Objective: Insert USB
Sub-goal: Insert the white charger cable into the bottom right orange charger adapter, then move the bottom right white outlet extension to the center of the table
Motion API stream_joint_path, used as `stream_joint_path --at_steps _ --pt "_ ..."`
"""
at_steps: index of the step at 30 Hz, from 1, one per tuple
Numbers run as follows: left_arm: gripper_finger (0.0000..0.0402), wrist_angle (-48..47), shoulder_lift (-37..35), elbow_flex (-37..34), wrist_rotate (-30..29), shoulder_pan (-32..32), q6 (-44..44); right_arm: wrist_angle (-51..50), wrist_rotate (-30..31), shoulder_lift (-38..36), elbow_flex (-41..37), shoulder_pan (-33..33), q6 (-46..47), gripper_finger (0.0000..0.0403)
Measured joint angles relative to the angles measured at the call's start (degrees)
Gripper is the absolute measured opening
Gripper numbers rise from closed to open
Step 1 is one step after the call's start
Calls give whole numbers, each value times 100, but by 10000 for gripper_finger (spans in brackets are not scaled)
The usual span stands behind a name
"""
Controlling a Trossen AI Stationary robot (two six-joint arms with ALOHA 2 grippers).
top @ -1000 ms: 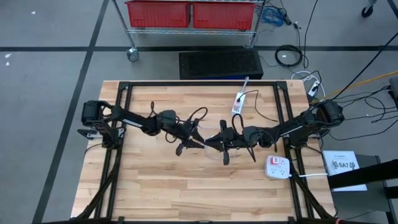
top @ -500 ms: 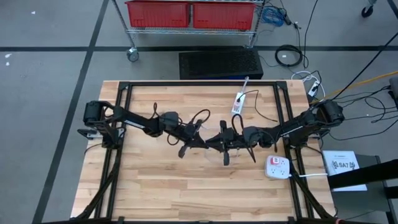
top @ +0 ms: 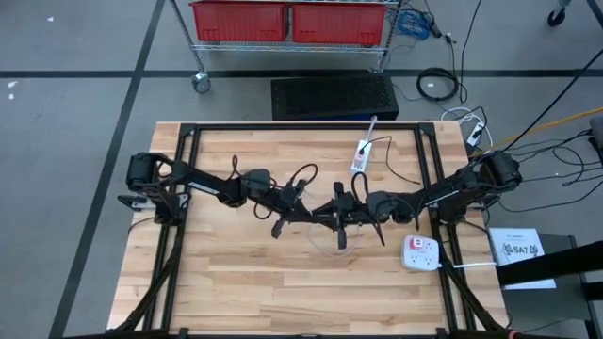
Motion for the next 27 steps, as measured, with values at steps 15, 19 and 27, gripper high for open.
stream_joint_path --at_steps 15,19,27 --pt "0 -30 -1 -4 8 0 -2 -1321 116 -911 0 39 107 151" --pt "0 -139 -3 -7 91 0 -3 -2064 118 -1429 0 93 122 153" --pt "0 -1304 -270 -11 107 7 413 -5321 740 -2503 169 666 1644 136"
